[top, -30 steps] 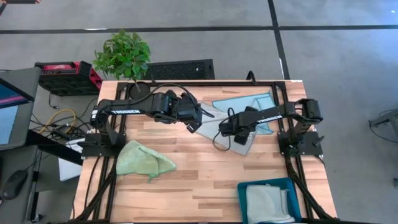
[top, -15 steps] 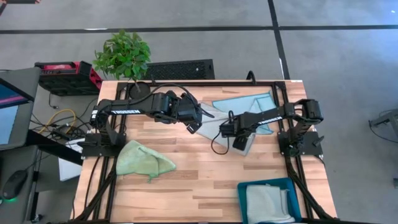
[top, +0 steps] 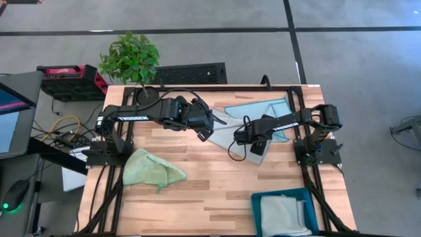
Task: Fold microfiber towels
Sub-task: Fold the gray microfiber cloth
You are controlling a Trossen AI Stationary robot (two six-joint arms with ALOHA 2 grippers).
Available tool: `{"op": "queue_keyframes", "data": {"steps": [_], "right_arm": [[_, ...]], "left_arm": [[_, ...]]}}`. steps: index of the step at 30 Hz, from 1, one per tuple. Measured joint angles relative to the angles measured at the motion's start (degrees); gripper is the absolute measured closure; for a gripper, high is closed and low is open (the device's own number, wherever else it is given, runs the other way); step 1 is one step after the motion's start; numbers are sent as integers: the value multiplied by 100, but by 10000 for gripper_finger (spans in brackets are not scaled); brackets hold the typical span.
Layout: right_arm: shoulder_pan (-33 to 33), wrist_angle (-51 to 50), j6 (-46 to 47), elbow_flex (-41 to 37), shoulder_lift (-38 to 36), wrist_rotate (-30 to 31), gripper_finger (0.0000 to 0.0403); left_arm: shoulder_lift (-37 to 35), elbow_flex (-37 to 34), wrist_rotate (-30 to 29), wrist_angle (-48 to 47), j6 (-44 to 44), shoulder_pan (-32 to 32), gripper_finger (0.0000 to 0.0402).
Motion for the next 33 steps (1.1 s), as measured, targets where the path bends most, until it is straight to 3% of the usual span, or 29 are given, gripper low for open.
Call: {"op": "queue_keyframes", "data": {"steps": [18, 23, 29, 33], "right_arm": [[-189, -1127, 817, -2, -3, 1092, 163], [29, -998, 811, 167, -171, 1118, 163], [438, 677, -924, 444, -566, 985, 163], [357, 2380, -2403, 448, -579, -43, 163]], "left_arm": [[0, 0, 4, -2, 2, -1, 253], [0, 0, 5, -7, 2, -2, 253], [0, 0, 183, -9, 4, 0, 253], [0, 0, 254, -11, 4, -1, 253]]}}
